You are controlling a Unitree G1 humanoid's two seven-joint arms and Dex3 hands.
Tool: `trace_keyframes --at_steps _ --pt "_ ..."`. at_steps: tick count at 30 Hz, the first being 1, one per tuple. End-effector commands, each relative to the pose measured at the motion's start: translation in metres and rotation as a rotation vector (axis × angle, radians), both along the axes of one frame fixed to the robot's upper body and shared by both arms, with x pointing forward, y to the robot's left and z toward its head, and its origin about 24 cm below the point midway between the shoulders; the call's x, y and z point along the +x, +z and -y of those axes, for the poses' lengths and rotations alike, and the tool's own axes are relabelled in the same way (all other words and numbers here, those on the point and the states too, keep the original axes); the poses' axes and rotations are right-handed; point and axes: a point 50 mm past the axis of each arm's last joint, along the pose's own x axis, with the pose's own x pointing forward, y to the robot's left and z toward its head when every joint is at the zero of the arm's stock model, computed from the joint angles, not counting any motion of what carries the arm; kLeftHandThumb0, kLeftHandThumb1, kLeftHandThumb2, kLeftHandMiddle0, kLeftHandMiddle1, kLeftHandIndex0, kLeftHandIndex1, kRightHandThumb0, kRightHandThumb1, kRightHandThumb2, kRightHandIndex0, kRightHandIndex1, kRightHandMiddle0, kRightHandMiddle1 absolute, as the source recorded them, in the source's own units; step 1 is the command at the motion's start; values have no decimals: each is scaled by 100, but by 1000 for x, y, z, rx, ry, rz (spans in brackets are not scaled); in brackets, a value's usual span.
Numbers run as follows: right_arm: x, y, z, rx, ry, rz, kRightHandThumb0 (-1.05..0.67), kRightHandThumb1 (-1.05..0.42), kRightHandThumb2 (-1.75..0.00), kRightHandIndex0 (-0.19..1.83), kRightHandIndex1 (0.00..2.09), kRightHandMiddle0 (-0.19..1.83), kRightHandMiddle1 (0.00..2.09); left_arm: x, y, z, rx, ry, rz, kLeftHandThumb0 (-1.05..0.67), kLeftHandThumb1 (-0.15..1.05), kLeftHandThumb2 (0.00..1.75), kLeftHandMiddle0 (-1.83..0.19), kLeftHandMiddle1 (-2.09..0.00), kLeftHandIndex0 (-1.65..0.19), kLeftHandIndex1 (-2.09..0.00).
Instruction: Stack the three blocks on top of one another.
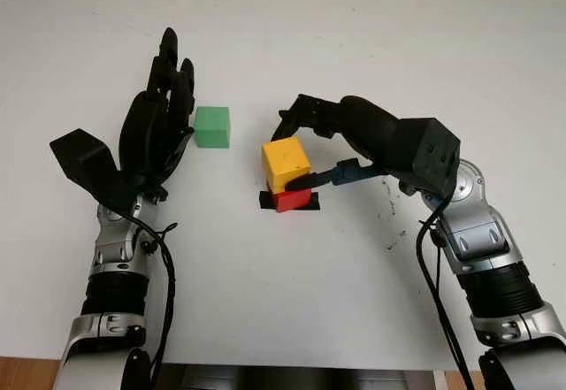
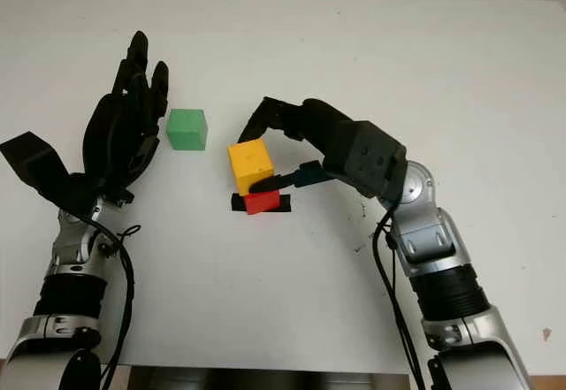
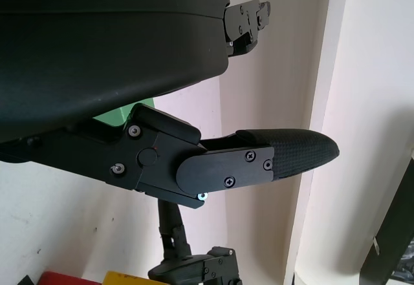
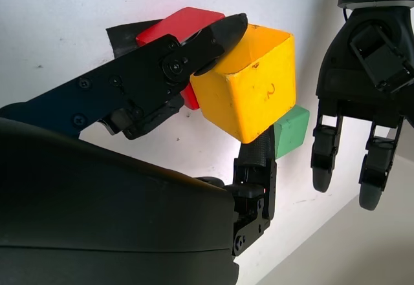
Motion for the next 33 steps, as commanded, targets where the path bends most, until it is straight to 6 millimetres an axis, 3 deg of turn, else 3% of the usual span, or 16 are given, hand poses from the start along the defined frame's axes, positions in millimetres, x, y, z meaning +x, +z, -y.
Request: trace_keyframes --at_steps 1,33 --pt "0 -1 -1 -14 14 -3 -48 -95 -5 27 3 35 160 -2 1 -2 10 2 7 -79 105 53 19 0 19 0" --pt "0 2 14 -56 -19 -8 -50 -98 -6 25 3 31 163 -2 1 -2 14 -5 9 -80 105 53 19 0 19 0"
